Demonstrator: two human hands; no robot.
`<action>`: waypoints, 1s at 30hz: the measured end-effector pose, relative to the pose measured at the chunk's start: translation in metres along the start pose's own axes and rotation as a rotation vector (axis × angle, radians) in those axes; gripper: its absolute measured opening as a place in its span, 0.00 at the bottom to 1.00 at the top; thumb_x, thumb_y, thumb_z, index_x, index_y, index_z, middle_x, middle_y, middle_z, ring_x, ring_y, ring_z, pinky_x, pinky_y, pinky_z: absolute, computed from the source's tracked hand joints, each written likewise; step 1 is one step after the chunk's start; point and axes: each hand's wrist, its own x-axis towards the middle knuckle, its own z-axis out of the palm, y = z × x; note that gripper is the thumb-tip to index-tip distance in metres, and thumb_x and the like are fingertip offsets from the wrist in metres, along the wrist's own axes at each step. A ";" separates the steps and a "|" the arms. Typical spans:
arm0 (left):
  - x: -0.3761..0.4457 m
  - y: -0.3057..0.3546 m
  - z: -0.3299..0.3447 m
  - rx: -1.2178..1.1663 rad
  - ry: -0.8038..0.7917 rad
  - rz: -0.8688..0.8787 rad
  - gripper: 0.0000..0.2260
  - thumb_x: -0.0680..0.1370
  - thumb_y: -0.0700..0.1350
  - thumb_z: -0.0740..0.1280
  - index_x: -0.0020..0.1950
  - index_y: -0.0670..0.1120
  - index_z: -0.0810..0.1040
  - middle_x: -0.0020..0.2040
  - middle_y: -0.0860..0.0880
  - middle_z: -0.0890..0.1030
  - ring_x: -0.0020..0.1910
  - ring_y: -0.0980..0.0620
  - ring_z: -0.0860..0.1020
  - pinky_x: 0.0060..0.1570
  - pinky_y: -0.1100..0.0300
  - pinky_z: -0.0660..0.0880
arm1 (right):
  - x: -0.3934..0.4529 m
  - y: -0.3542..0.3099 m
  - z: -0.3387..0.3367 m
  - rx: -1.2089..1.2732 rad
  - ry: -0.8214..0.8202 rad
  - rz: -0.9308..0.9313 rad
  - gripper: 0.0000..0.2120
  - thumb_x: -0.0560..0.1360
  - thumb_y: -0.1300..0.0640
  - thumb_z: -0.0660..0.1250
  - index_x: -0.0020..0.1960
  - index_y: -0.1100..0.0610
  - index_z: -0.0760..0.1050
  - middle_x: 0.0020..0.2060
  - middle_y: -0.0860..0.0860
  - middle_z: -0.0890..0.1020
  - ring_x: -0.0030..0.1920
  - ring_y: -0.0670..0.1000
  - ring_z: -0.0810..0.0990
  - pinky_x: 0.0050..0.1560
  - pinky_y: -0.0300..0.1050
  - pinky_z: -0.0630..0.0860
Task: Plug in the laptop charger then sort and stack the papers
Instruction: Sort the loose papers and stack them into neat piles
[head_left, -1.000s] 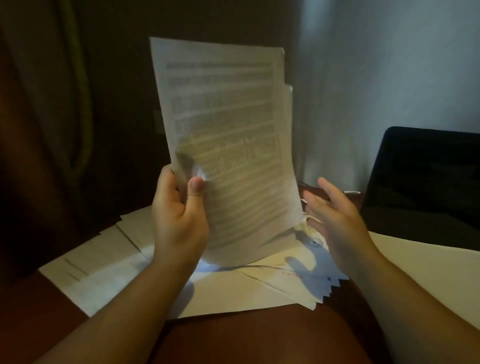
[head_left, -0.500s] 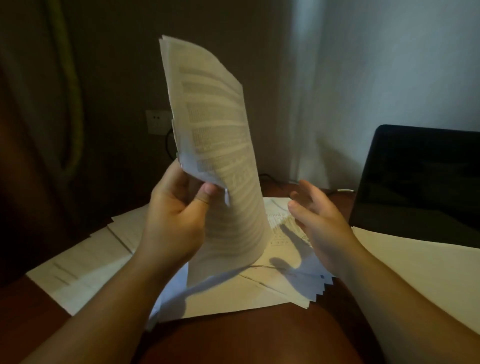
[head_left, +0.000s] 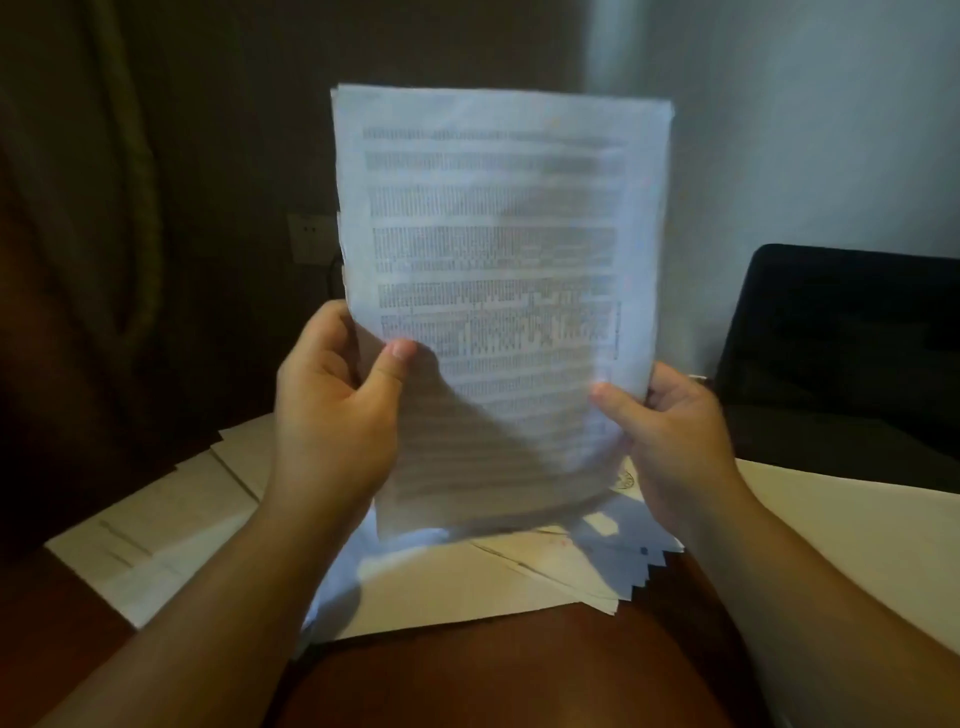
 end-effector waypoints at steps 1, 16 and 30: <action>0.000 0.000 0.001 0.017 0.072 -0.006 0.08 0.78 0.48 0.68 0.54 0.59 0.75 0.53 0.59 0.81 0.54 0.62 0.80 0.52 0.56 0.80 | -0.001 0.000 0.002 -0.028 0.062 -0.069 0.10 0.76 0.63 0.69 0.54 0.52 0.80 0.48 0.48 0.86 0.50 0.48 0.85 0.48 0.49 0.83; -0.005 -0.034 0.010 0.122 0.052 -0.174 0.17 0.78 0.44 0.71 0.57 0.63 0.68 0.58 0.60 0.76 0.58 0.58 0.78 0.54 0.52 0.81 | 0.003 0.019 0.003 -0.341 0.033 -0.010 0.10 0.80 0.58 0.65 0.50 0.41 0.75 0.44 0.37 0.81 0.44 0.43 0.81 0.39 0.40 0.77; -0.003 -0.020 0.011 0.184 0.019 -0.116 0.20 0.79 0.40 0.68 0.61 0.60 0.66 0.53 0.65 0.75 0.50 0.67 0.76 0.41 0.69 0.73 | 0.001 -0.011 0.004 -0.336 0.078 -0.155 0.09 0.82 0.54 0.62 0.47 0.41 0.75 0.42 0.36 0.82 0.45 0.40 0.82 0.38 0.38 0.81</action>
